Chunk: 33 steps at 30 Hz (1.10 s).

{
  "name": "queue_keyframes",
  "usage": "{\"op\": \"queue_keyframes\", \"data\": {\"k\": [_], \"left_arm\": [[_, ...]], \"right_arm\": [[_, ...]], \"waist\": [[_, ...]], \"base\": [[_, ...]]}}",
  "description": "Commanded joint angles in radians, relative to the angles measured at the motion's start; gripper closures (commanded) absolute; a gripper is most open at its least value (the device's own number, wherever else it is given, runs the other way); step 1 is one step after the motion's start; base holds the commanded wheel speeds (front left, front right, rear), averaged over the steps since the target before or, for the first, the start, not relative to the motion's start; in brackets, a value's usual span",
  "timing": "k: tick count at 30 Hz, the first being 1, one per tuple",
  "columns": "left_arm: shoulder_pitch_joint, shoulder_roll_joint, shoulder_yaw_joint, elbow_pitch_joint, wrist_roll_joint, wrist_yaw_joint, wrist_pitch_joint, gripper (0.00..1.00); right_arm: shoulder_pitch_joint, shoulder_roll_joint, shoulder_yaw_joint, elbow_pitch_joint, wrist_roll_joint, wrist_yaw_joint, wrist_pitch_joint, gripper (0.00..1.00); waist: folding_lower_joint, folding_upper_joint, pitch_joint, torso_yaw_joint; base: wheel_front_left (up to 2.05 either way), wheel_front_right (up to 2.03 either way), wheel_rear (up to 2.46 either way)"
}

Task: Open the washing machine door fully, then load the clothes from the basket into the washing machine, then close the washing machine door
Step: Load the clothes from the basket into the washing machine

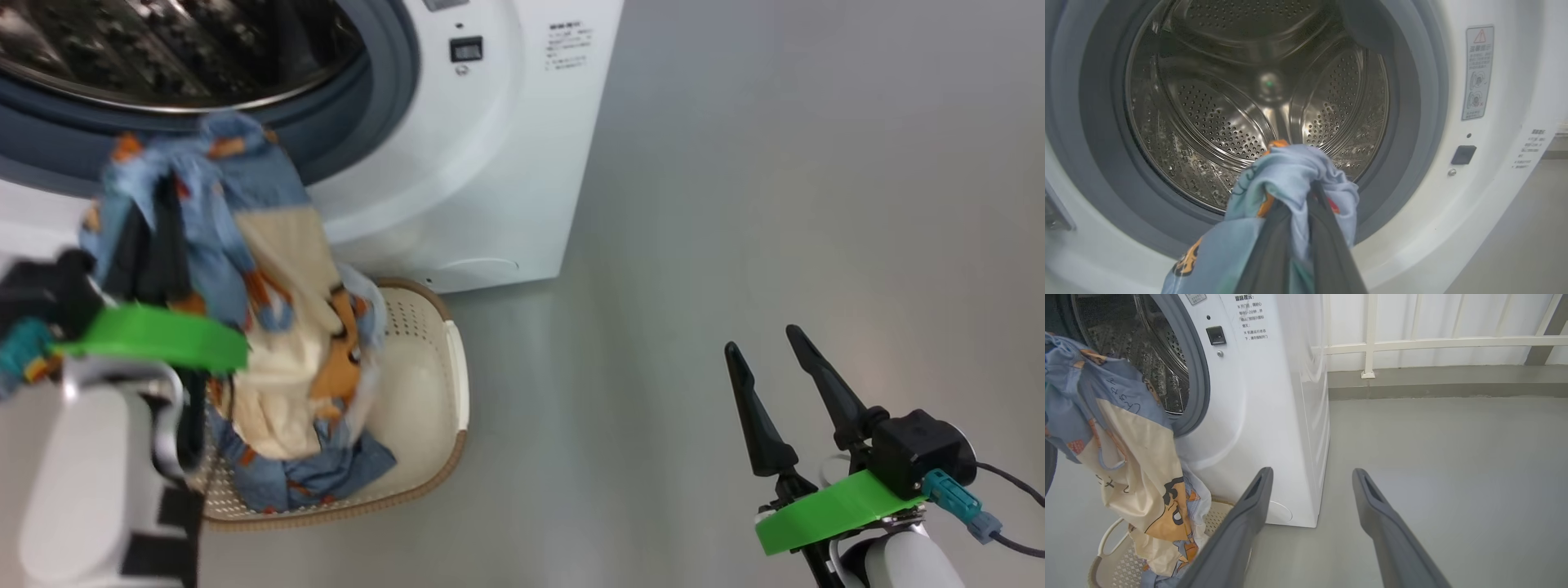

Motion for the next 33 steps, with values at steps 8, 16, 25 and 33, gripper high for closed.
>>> {"op": "queue_keyframes", "data": {"k": [8, 16, 25, 33], "left_arm": [[-0.199, 0.114, -0.001, 0.099, -0.025, -0.002, -0.006, 1.0], [-0.383, 0.171, -0.024, 0.257, -0.067, -0.002, 0.006, 1.0], [-0.62, 0.205, -0.068, 0.428, -0.132, -0.002, 0.095, 1.0], [-0.821, 0.227, -0.148, 0.53, -0.135, -0.002, 0.192, 1.0]], "right_arm": [[-0.041, 0.008, 0.032, -0.019, -0.006, 0.002, -0.005, 0.0], [-0.06, 0.011, 0.044, -0.024, -0.003, 0.002, -0.005, 0.0], [-0.078, 0.014, 0.072, -0.024, 0.003, 0.002, -0.005, 0.0], [-0.077, 0.016, 0.102, -0.022, 0.018, 0.002, -0.005, 0.0]], "waist": [[0.0, -0.0001, 0.092, -0.065], [0.0, -0.0001, 0.168, -0.083], [0.0, -0.0001, 0.295, -0.09], [0.0, -0.0001, 0.399, -0.093]], "base": [[0.0, 0.0, 0.0], [0.0, 0.0, 0.0], [0.0, 0.0, 0.0], [0.0, 0.0, 0.0]]}}
